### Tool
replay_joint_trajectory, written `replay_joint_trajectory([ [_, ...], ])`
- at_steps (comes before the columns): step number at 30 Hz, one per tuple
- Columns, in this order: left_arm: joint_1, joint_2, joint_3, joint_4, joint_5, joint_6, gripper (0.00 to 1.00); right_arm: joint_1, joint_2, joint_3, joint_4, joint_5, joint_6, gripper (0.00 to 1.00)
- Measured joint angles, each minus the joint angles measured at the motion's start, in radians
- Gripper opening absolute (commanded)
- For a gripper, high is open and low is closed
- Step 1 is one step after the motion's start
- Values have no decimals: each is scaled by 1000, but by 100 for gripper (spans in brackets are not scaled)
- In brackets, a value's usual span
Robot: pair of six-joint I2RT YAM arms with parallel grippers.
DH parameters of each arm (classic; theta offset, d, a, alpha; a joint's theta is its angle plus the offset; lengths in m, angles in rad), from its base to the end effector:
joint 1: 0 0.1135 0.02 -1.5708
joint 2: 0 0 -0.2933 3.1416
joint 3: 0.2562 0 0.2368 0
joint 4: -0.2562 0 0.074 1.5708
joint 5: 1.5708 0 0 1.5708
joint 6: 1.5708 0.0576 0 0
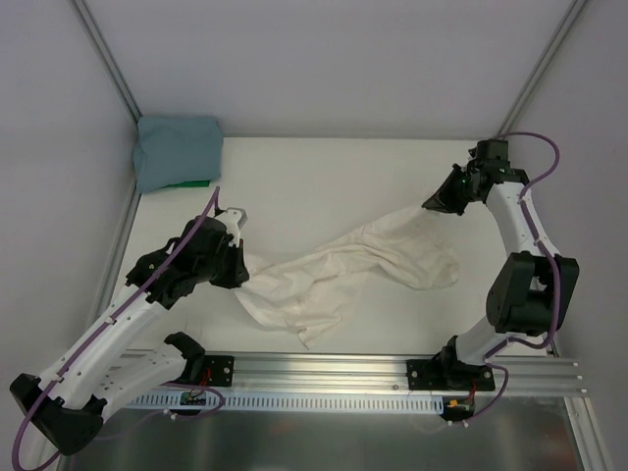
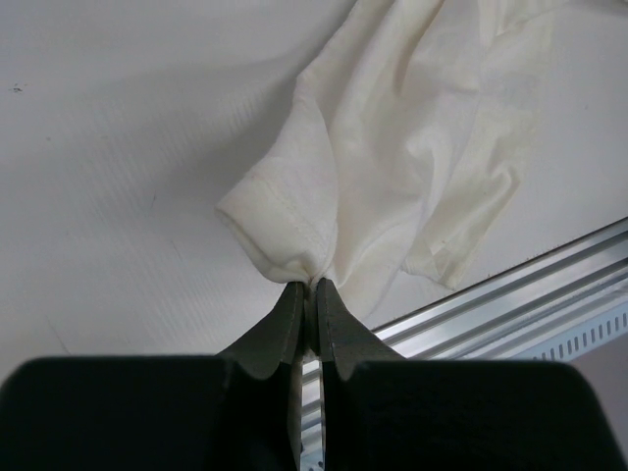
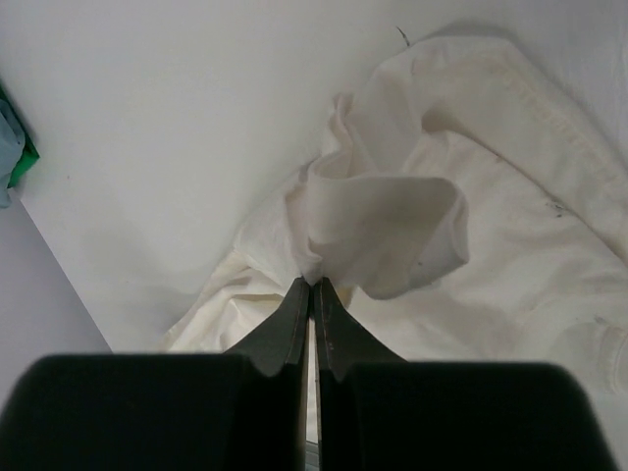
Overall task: Fold and stack the t-shirts
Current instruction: Flatten out the tshirt
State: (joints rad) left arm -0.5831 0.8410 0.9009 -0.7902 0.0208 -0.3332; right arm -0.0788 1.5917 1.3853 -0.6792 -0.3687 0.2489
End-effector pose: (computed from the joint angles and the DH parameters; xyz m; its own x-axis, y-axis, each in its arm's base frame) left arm 0.1225 -0.0822 0.3179 -0.7105 0.0769 -0.6995 0.3503 0.9007 -0.2568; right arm 0.3440 -0.0063 0.3196 -0.7860 0.2926 -0.5446 0.0410 0.9036 0.4263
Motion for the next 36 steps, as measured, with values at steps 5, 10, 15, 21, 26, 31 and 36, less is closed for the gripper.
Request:
replay_joint_trajectory([
  [5, 0, 0, 0, 0, 0, 0, 0, 0, 44, -56, 40, -23, -2, 45],
  [10, 0, 0, 0, 0, 0, 0, 0, -2, 71, -102, 57, -28, -24, 91],
  [15, 0, 7, 0, 1, 0, 0, 0, -2, 66, -107, 55, -24, -40, 92],
  [21, 0, 13, -15, 12, 0, 0, 0, -2, 25, -136, 56, -13, -50, 85],
  [26, 0, 26, -17, 21, 0, 0, 0, -2, 39, -137, 70, -13, -53, 59],
  [31, 0, 25, -17, 24, 0, 1, 0, -2, 101, -140, 89, -13, -49, 59],
  [36, 0, 25, -18, 24, 0, 1, 0, -2, 126, -141, 93, -10, -48, 59],
])
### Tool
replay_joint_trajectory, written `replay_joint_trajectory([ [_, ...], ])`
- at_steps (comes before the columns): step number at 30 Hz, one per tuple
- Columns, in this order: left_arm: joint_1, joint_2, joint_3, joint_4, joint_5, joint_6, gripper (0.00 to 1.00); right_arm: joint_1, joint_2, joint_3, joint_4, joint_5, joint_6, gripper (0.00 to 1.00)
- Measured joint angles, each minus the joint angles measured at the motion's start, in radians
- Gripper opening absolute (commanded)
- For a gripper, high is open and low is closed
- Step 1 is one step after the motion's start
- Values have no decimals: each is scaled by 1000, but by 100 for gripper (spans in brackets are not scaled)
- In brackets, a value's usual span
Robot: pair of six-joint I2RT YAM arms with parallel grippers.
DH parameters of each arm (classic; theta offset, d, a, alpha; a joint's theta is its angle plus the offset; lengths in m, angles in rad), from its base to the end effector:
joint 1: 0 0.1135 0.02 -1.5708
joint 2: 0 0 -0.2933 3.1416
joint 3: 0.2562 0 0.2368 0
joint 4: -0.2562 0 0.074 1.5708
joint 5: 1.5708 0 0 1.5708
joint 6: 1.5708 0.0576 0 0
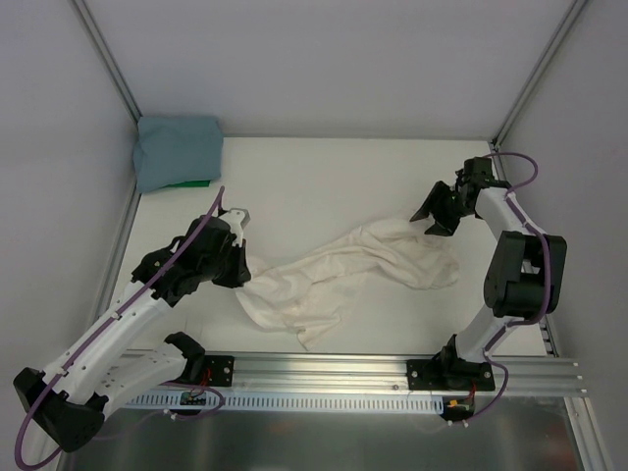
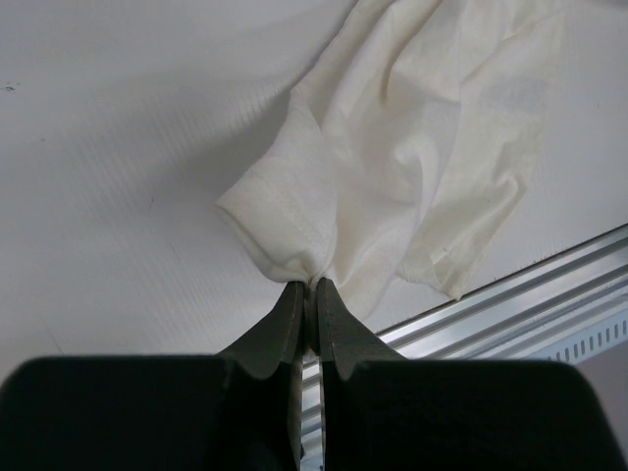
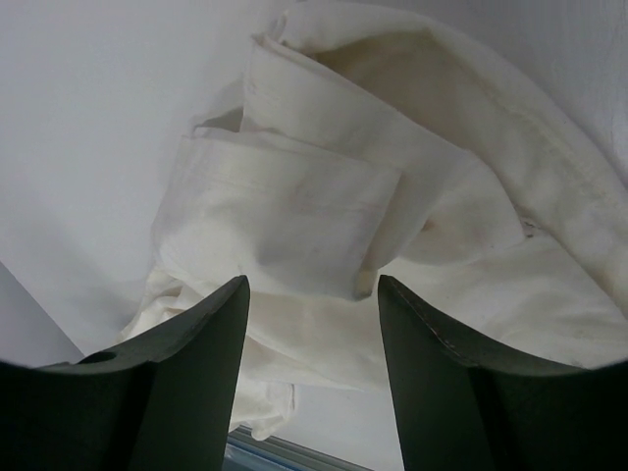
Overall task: Fold and stack the t-shirts
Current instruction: Flatten out the tshirt
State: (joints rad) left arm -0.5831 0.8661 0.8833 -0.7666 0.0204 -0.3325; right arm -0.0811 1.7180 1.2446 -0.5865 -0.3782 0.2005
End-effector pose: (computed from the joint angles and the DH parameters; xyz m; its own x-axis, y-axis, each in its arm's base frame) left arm 0.1282 -0.0860 0.3112 -0.7212 0.0848 -0.6875 0.3465 0.9035 -0.2521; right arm 0.3572 -0.0077 0.2414 -0.8729 0.2567 -0.4150 0.0706 0.9080 0.4130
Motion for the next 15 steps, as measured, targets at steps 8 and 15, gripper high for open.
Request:
replay_joint_trajectory([
  [8, 0, 0, 0, 0, 0, 0, 0, 0, 0, 0, 8, 17, -2, 41],
  [15, 0, -1, 0, 0, 0, 0, 0, 0, 15, 0, 36, 26, 5, 0],
])
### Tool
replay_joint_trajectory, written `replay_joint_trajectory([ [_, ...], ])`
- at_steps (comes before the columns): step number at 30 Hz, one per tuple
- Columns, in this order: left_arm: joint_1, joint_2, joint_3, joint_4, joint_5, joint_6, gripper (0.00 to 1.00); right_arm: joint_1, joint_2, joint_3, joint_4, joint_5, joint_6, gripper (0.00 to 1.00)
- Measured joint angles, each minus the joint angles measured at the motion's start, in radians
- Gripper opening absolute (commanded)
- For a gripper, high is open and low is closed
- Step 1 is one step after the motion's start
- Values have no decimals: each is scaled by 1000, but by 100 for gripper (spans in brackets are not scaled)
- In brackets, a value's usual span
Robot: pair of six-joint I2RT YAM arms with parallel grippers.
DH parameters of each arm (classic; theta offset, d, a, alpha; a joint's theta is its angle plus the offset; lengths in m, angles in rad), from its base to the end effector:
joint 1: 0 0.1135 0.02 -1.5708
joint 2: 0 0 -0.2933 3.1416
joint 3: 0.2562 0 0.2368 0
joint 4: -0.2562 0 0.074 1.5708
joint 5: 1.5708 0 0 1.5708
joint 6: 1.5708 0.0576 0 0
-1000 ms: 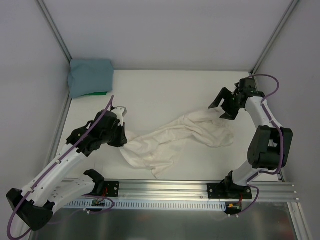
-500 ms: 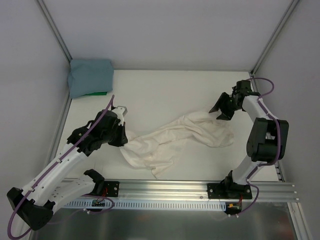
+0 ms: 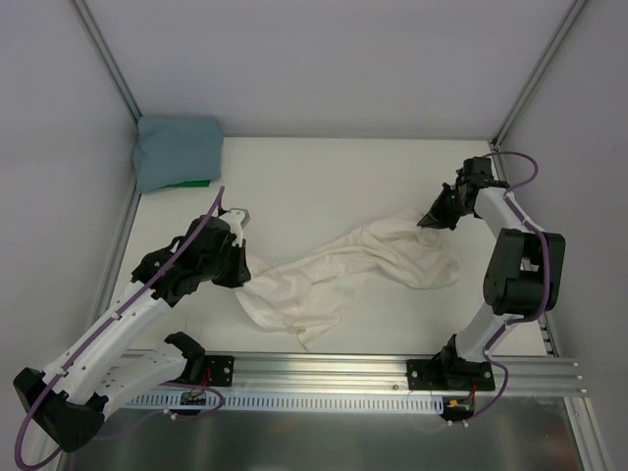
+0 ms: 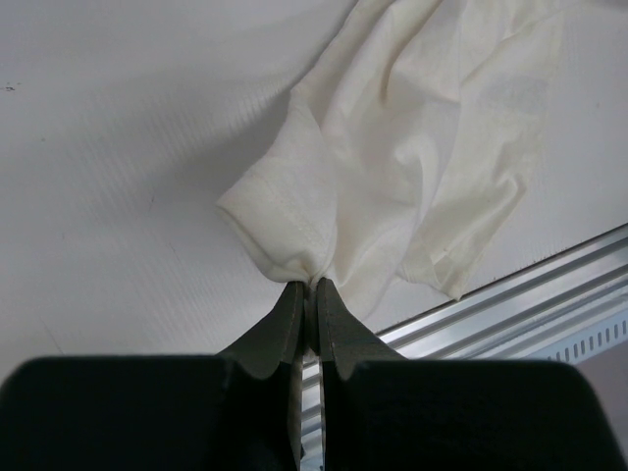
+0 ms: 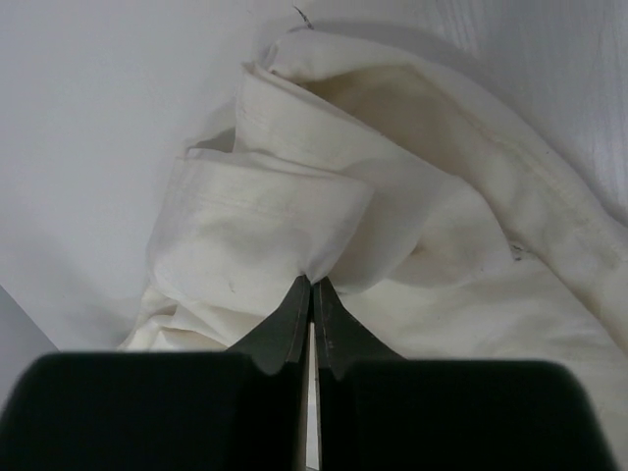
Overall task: Fold and stack the t-shirts
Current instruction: Flatten out the tshirt
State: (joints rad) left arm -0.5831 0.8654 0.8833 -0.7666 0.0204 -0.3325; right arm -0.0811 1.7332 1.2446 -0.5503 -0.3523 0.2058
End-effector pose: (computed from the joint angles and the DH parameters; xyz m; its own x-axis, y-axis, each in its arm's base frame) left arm 0.1281 -0.0859 0.3113 -0.7208 0.0845 -0.6879 0.3467 0.9034 -0.2522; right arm 0.3632 -0.0096 0.2380 -0.8610 0.2624 -0.4357 0.0792 0.9154 0.3947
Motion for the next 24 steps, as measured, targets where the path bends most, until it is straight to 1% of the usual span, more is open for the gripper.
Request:
replay_joint_trajectory([
  [7, 0, 0, 0, 0, 0, 0, 0, 0, 0, 13, 10, -10, 10, 0],
  [12, 0, 0, 0, 0, 0, 0, 0, 0, -54, 112, -23, -19, 20, 0],
  [14, 0, -2, 0, 0, -3, 0, 0, 0, -98, 179, -46, -21, 23, 0],
  [17, 0, -7, 0, 0, -12, 0, 0, 0, -150, 325, -92, -21, 23, 0],
  [21, 0, -15, 0, 0, -23, 0, 0, 0, -184, 538, -143, -19, 20, 0],
  [24, 0, -22, 0, 0, -26, 0, 0, 0, -205, 642, -176, -19, 18, 0],
])
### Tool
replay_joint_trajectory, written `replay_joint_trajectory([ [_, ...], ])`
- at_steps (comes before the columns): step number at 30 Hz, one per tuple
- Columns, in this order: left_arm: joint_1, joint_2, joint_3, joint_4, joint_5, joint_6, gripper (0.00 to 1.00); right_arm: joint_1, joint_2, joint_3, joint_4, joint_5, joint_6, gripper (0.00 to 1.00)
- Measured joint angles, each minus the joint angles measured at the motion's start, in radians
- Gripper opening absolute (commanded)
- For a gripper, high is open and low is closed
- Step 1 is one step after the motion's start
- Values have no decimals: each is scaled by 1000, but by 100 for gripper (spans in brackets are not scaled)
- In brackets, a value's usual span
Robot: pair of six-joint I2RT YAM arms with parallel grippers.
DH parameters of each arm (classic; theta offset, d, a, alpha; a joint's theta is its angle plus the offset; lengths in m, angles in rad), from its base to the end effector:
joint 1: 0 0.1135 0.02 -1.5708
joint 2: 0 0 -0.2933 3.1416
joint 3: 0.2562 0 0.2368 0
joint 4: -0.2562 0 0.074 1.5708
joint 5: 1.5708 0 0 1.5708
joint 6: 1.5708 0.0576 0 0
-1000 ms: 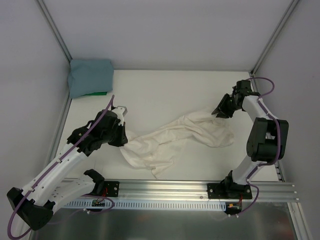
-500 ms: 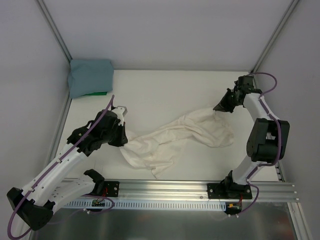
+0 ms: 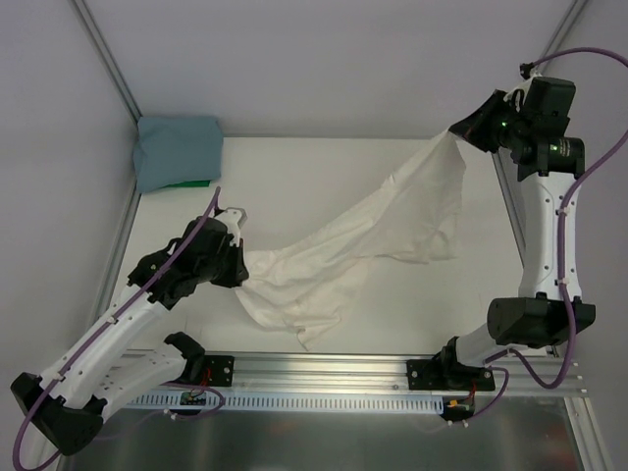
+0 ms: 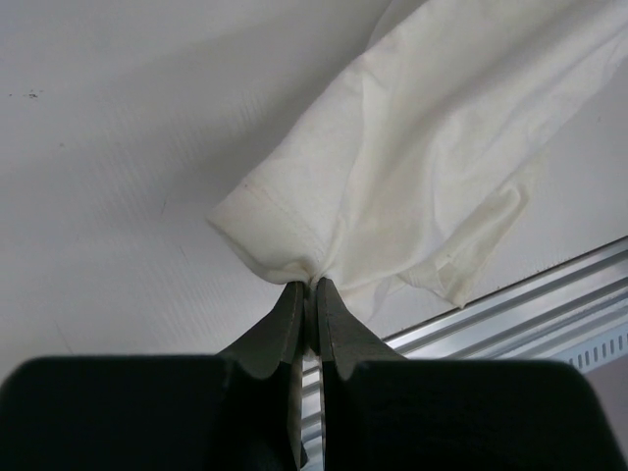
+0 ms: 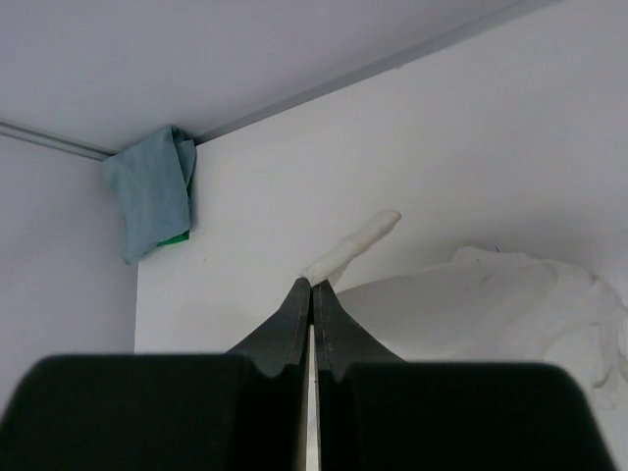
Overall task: Fold and stack the t-shirts
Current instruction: Flatten out the tshirt
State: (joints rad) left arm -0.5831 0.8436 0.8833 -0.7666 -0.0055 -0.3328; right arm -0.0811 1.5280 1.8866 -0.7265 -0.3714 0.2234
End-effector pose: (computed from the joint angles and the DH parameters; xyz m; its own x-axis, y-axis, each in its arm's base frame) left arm 0.1253 -0.0823 0.3142 -0.7031 0.0724 -0.7074 0.3359 0.9106 -0.2407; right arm 0.3207 -0.0051 0.4972 -0.4076 0.2403 -0.8810 -0.1761 0.9260 0.3340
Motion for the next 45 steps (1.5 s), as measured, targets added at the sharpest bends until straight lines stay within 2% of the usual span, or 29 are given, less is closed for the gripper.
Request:
replay_joint_trajectory([
  [7, 0, -49, 1, 1, -42, -1, 0, -7, -20, 48, -70, 2, 0, 0],
  [10, 0, -118, 17, 5, -105, -4, 0, -22, -37, 54, -95, 11, -1, 0],
  [15, 0, -210, 133, 58, -201, 11, 0, -40, -119, 71, -119, 27, -11, 0],
  [19, 0, -217, 259, 97, -227, 50, 0, -41, -230, 82, -140, 53, -29, 0],
  [24, 0, -233, 382, 133, -210, 99, 0, -41, -374, 119, -175, 87, -46, 0],
  [29, 0, -235, 524, 126, -150, 118, 0, -41, -441, 259, -222, 113, -57, 0],
  [35, 0, -301, 637, 105, -83, 117, 0, -41, -572, 281, -237, 138, -56, 0],
  [40, 0, -329, 735, 69, -68, 117, 0, -41, -615, 353, -249, 151, -48, 0],
  [45, 0, -342, 732, 68, -77, 117, 0, -41, -615, 385, -250, 164, -45, 0],
])
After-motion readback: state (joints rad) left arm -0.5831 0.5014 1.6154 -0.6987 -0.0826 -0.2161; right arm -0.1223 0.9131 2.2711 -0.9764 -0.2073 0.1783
